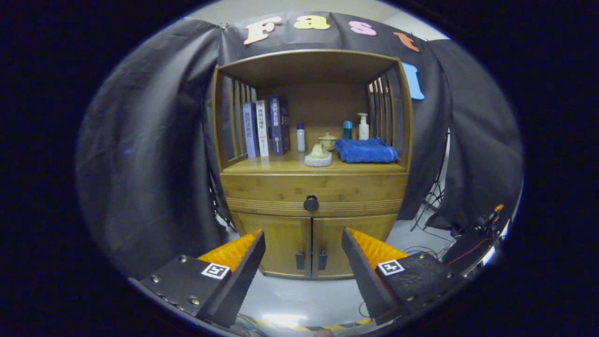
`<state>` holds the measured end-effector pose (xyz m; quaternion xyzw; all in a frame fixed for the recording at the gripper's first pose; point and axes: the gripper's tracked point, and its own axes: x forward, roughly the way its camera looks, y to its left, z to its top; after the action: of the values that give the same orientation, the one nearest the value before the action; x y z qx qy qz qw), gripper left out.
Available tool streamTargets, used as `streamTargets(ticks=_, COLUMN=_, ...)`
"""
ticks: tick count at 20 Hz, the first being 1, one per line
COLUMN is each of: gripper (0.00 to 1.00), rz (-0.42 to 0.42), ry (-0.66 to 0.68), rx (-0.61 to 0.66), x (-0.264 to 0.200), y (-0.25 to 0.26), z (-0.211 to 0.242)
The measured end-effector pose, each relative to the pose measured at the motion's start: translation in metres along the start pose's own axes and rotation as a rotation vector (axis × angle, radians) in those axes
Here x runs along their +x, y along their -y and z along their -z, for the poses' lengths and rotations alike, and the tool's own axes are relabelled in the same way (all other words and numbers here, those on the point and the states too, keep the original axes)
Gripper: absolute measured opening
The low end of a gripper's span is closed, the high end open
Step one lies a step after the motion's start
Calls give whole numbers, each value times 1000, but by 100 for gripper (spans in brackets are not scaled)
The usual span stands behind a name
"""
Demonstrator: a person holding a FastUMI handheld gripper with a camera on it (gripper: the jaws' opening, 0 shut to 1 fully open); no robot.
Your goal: Pull open the drawer, take out the items inside it, and place them on the countertop above the cabinet.
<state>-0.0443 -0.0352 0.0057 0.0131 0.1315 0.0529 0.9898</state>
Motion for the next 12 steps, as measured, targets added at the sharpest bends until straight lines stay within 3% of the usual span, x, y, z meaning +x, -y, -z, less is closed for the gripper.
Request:
streamTargets(ticks=5, gripper=99, rz=-14, ry=105, rx=-25, x=-45, y=5, z=-56)
streamTargets(ticks=12, gripper=99, rz=-9, ry=178, rx=48, x=-77, y=29, z=-87)
